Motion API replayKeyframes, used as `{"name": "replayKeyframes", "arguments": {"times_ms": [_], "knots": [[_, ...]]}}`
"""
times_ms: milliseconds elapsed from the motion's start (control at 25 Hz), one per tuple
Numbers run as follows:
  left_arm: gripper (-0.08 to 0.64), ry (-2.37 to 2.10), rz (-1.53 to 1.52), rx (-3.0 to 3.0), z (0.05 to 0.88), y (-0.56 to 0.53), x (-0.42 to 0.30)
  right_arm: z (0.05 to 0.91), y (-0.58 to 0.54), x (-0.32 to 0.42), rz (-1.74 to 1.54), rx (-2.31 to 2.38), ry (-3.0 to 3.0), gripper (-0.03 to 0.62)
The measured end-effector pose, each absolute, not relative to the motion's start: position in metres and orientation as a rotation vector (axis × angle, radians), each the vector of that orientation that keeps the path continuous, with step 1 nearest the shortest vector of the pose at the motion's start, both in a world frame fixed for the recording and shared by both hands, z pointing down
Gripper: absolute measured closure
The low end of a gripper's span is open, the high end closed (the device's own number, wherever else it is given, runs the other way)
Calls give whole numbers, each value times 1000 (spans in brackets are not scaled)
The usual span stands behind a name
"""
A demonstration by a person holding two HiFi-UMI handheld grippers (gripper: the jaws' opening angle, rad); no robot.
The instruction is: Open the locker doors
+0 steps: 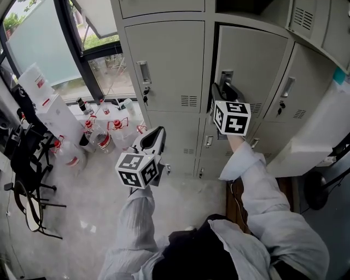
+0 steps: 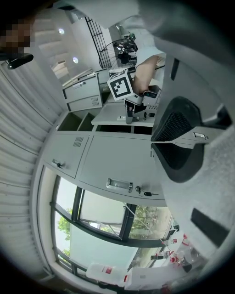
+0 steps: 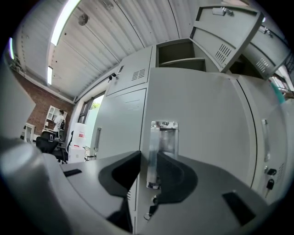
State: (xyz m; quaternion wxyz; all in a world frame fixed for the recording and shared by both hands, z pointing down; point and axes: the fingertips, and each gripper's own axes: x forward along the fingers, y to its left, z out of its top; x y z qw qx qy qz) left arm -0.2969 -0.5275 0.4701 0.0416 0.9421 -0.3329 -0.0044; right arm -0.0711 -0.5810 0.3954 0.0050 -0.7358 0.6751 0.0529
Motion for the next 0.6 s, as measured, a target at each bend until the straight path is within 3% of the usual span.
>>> {"name": "replayKeyframes", "arguments": {"times_ms": [600], "knots": [[543,-868,-27,2909,485,-493,-251,397,-503,-73,185,-2164,2210,477]]}}
